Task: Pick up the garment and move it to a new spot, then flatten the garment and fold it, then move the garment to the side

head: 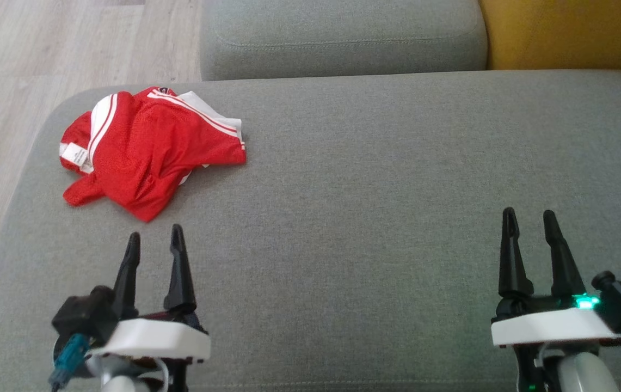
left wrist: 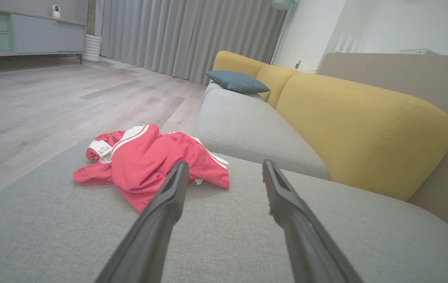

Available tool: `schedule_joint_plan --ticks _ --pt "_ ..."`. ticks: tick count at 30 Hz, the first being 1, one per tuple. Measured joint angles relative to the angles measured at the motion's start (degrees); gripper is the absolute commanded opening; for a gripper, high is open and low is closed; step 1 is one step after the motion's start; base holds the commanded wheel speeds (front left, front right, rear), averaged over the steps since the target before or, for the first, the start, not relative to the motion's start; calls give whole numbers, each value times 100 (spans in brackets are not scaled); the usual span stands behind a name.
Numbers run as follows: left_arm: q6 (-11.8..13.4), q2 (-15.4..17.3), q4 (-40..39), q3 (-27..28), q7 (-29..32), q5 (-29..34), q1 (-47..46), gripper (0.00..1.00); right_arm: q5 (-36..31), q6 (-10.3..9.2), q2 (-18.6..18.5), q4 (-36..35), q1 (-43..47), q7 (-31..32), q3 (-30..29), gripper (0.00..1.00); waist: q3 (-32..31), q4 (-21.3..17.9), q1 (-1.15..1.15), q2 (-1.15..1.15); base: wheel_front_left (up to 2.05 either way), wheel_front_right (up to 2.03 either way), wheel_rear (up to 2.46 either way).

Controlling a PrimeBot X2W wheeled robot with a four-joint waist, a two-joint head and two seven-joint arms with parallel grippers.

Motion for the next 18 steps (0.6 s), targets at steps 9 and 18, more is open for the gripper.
schedule_joint_plan --ticks 9,18 --pt "-167 -23 400 27 -146 398 98 100 -270 0 0 299 1 -171 -1 100 -36 -11 0 0 0 0 0" --pt "-163 -22 558 -157 -194 579 112 100 -405 26 0 499 0 -204 24 100 -44 -13 0 0 0 0 0"
